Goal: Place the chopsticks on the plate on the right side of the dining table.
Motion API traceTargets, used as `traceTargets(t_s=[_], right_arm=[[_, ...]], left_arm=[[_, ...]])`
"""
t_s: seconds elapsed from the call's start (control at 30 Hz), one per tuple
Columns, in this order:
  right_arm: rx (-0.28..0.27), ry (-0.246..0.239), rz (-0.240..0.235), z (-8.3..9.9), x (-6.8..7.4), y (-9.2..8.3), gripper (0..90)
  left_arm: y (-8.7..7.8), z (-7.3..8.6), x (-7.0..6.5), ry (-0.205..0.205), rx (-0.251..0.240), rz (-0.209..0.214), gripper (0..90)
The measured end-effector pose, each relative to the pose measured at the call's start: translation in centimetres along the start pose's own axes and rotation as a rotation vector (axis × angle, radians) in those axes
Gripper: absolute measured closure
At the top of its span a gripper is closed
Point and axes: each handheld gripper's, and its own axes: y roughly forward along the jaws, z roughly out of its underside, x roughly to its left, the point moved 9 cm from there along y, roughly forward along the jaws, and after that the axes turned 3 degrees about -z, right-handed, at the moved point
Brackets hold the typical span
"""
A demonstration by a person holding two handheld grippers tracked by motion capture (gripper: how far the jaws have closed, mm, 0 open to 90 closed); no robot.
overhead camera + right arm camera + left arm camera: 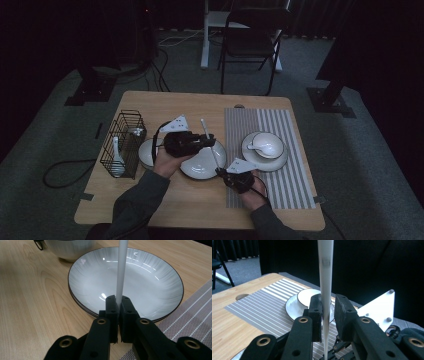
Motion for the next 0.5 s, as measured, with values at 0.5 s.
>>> traceTargets(t_s=[0.5], right_arm=[[-0.016,0.046,0.013,0.0,-0.7,-0.3,87.3]], left_arm=[[2.2,3.6,0.3,-0.060,0.020,0.009,78.0]])
